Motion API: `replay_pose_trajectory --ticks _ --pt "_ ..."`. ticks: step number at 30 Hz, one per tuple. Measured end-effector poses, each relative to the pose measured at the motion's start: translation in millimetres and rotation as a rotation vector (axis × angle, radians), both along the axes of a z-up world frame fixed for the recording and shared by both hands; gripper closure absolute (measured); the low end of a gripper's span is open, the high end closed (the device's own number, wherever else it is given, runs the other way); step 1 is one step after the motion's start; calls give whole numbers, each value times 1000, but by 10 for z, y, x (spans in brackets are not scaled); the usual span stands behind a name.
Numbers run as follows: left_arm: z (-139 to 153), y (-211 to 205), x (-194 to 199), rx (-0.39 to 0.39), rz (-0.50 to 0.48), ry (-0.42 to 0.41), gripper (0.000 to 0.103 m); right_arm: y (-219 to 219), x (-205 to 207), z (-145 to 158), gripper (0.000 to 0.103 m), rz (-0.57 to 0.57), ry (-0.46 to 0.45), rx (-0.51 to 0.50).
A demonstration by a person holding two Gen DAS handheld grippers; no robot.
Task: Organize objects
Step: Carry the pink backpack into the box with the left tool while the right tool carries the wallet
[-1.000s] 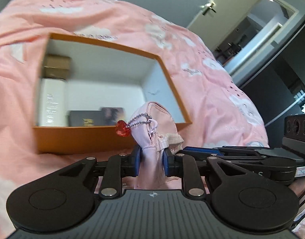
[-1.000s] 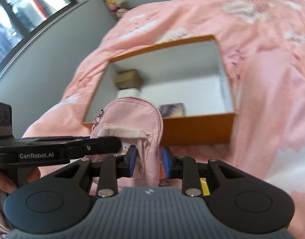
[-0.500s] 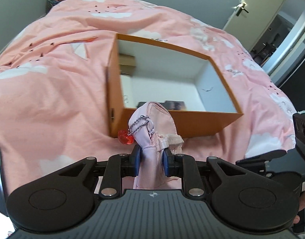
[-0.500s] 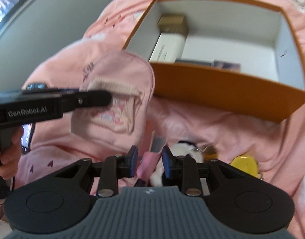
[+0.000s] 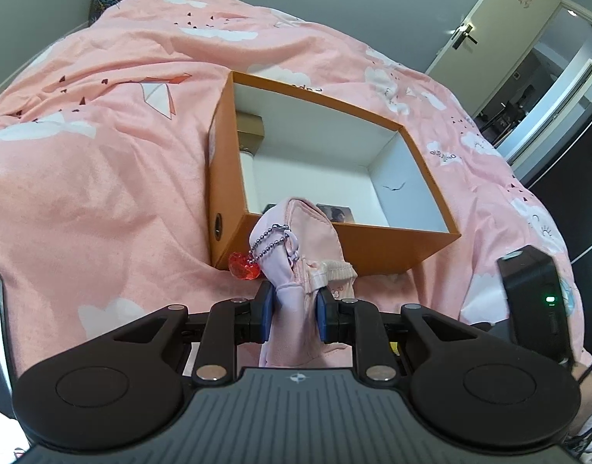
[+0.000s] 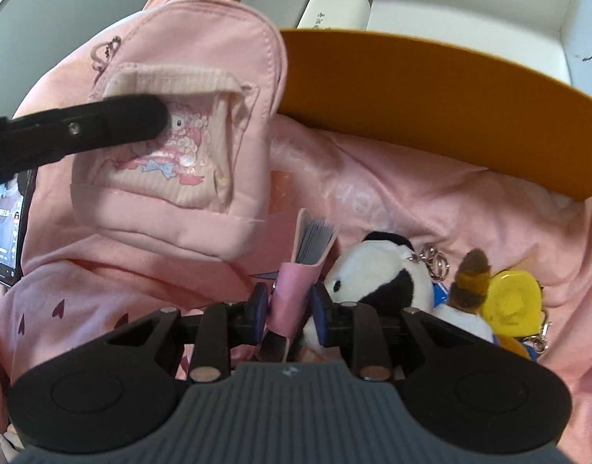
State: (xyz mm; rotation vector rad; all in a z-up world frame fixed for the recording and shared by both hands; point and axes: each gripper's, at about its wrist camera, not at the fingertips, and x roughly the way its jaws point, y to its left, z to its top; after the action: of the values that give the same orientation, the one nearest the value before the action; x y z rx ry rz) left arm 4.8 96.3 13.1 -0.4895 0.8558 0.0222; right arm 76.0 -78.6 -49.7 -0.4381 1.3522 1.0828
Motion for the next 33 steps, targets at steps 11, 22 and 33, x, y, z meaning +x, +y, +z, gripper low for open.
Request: replay_pose_trajectory --ticks 11,22,33 --pt "128 -11 1 -47 -9 -51 78 -157 62 265 81 -16 -27 98" --pt "380 248 341 -181 53 -160 78 -594 603 1056 84 -145 -16 296" --pt "298 321 1293 -121 33 -121 78 -677 1439 1428 84 -316 -88 411"
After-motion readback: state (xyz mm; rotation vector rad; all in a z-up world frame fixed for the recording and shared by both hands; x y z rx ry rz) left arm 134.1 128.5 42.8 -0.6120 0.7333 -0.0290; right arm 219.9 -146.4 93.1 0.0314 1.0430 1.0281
